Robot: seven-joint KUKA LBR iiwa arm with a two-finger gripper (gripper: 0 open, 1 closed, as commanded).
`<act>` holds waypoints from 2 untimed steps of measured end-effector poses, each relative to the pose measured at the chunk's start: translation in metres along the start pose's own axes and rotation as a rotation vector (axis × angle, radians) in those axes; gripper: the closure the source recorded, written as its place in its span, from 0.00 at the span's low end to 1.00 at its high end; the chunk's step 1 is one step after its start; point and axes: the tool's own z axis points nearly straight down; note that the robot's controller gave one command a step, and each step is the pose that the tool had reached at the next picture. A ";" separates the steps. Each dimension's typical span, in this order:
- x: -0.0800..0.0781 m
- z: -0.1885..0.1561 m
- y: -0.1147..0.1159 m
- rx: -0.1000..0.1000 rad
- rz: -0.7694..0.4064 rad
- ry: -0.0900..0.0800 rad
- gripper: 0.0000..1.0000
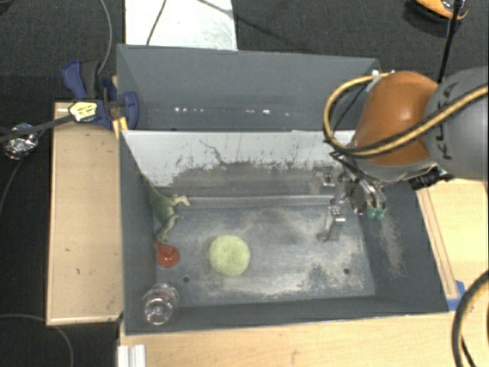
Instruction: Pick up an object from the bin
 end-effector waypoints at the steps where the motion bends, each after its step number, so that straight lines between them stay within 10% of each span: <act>1: -0.002 -0.004 0.000 0.000 -0.001 -0.008 0.00; 2: 0.019 0.040 0.019 0.000 -0.022 -0.012 0.00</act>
Offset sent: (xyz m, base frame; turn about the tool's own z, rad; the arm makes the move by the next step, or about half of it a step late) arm -0.0360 0.0332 -0.0729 -0.0203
